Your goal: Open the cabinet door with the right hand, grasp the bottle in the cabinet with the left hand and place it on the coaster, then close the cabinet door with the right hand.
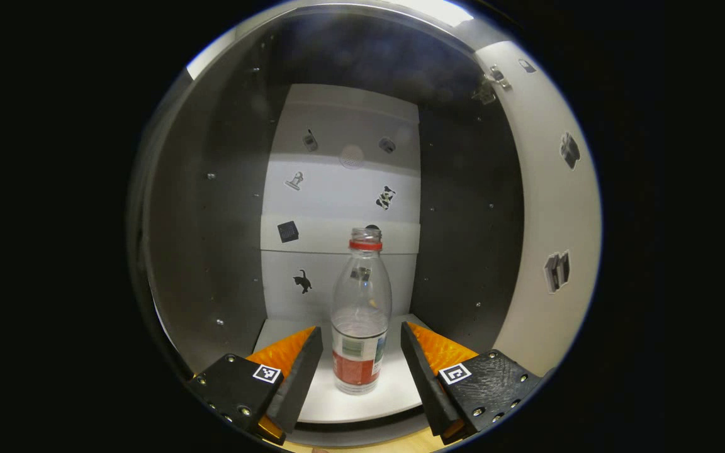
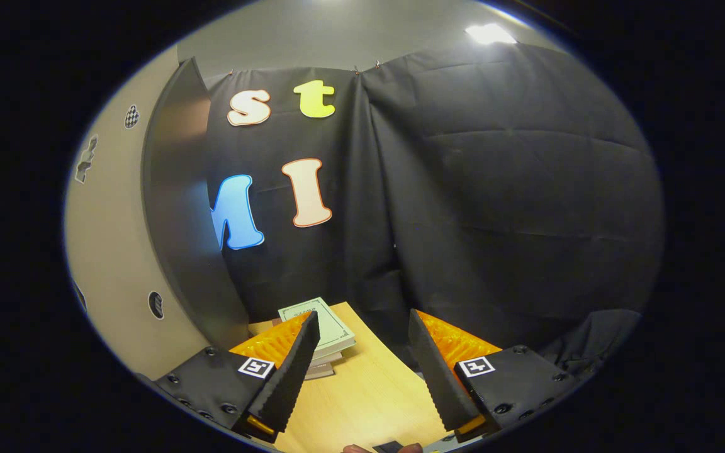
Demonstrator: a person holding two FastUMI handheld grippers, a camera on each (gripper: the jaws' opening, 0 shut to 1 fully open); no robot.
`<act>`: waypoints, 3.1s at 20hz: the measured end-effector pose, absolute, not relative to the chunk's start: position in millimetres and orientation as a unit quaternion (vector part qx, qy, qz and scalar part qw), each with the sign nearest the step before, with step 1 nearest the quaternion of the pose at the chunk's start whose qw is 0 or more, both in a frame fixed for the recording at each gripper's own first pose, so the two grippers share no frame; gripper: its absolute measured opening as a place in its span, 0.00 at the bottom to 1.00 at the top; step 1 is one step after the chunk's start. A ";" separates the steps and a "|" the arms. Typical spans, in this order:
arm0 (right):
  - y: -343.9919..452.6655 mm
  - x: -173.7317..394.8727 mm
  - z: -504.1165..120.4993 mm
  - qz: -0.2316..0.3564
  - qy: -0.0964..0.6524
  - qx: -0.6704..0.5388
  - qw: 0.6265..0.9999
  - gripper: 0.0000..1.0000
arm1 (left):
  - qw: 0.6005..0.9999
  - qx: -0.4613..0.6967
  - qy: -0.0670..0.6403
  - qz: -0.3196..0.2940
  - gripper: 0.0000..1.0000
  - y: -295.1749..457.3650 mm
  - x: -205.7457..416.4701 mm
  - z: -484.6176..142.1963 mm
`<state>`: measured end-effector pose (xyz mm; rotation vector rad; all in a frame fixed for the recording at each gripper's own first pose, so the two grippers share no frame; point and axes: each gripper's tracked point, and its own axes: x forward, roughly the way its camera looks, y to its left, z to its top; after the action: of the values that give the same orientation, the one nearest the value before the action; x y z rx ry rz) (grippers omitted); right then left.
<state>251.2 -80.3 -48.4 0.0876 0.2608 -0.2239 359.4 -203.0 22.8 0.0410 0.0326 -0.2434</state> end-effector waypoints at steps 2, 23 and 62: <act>-82.3 250.8 -48.4 -0.116 0.130 0.040 0.984 0.91 | 0.992 0.022 0.017 -0.122 0.73 -203.9 370.0 19.6; -90.4 248.4 -60.9 -0.133 0.140 0.057 0.980 0.91 | 0.986 0.030 0.032 -0.160 0.65 -220.2 394.8 13.0; -23.2 132.7 -23.1 -0.100 0.100 -0.021 0.990 0.87 | 0.985 0.008 0.138 -0.099 0.65 -19.7 63.1 -250.1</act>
<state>132.7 -23.2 -23.1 -0.0428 0.1997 -0.2006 63.1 -19.7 -250.1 0.0161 0.2767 -0.1988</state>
